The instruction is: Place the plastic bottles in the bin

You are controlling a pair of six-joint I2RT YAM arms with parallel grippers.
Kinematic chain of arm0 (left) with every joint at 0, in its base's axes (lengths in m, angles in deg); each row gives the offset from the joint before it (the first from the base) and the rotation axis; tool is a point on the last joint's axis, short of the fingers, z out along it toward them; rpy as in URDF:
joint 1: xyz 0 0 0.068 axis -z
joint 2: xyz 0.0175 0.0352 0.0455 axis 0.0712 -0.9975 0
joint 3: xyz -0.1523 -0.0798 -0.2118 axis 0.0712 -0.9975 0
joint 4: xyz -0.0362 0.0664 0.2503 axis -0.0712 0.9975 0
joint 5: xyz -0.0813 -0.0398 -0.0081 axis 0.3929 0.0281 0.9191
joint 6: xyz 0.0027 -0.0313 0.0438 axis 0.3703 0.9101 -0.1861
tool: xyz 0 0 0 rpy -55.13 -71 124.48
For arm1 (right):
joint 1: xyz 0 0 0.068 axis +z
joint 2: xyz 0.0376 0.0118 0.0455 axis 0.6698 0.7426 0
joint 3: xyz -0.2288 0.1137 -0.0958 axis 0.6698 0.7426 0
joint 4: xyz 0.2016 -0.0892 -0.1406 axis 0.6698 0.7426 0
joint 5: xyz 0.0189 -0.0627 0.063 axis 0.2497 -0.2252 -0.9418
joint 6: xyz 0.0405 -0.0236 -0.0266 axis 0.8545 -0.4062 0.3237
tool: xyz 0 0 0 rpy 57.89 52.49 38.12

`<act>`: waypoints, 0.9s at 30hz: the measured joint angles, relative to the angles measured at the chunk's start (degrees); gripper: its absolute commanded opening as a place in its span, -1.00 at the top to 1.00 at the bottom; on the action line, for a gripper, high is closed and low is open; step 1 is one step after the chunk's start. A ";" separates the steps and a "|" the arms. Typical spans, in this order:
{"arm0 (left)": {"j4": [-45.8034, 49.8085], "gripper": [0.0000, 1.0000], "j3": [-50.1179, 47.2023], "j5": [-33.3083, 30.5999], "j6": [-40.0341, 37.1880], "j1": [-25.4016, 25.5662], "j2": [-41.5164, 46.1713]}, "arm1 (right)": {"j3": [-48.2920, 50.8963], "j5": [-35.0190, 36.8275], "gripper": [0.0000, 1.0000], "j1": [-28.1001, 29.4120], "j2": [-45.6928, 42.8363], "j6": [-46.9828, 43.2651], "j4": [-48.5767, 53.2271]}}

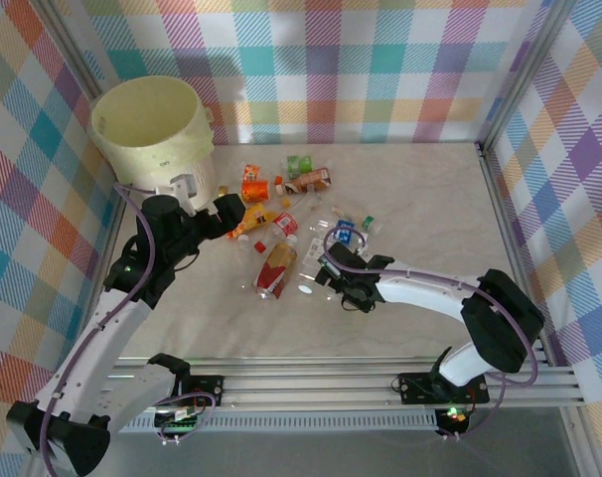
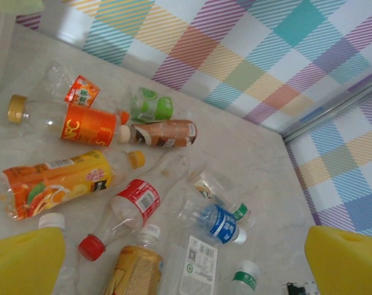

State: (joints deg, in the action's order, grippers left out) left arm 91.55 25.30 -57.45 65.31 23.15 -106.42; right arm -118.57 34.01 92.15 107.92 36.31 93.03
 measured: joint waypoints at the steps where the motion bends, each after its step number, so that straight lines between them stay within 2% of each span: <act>1: 0.02 -1.00 -0.17 -0.09 -0.02 0.00 0.00 | 0.04 0.24 -0.93 0.09 0.04 0.46 0.15; 4: -0.02 -1.00 -0.33 -0.59 -0.20 0.00 0.00 | 0.66 0.70 -0.82 0.13 0.09 1.51 0.22; 13: -0.20 -1.00 -0.57 -0.61 -0.15 0.00 0.00 | 3.96 0.98 -0.70 0.13 -0.24 2.69 0.09; 18: -0.33 -1.00 -0.76 -0.61 0.02 0.00 -0.31 | 5.73 1.53 -0.44 0.42 -1.44 1.38 -0.81; 27: -0.44 -1.00 -0.76 0.50 0.11 0.00 -3.26 | 11.10 2.78 -0.13 0.98 -5.95 -2.82 -6.69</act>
State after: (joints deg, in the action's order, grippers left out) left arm 91.11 24.54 -56.95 65.42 23.15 -109.67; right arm -107.46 36.79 93.14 101.98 33.49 86.34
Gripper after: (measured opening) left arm 0.998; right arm 0.611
